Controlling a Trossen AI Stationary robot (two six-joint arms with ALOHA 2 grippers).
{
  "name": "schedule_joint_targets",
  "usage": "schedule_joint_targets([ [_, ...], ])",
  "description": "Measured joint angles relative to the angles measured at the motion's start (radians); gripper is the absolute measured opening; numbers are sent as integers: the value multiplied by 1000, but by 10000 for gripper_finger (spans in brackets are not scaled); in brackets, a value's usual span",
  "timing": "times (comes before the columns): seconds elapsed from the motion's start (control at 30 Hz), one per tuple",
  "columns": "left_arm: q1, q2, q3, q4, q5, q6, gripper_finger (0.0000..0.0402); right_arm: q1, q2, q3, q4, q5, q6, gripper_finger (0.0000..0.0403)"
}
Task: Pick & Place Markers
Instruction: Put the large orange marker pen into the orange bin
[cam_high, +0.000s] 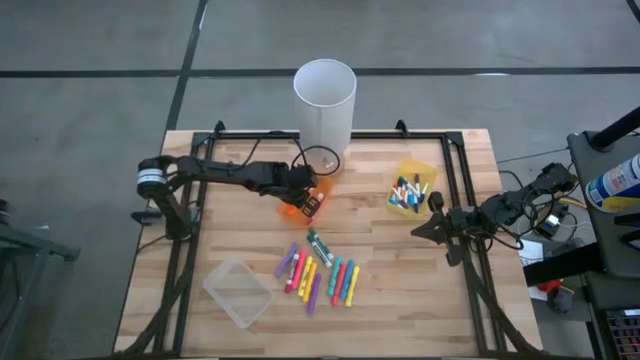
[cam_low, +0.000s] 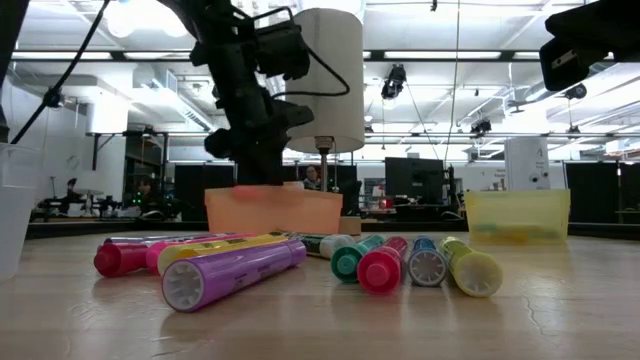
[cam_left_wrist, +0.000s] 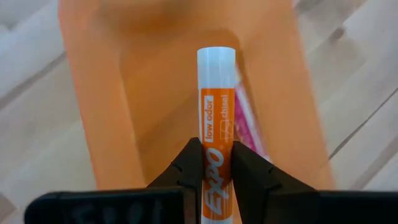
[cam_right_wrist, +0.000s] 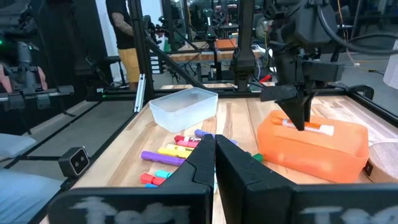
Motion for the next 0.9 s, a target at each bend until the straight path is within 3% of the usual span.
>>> schedule_joint_targets([
  [0.7, 8, 18, -10, 17, 1, -3, 57, 0, 0, 0, 0, 0, 0, 9],
  [0.9, 8, 17, -10, 17, 1, -3, 89, 0, 0, 0, 0, 0, 0, 9],
])
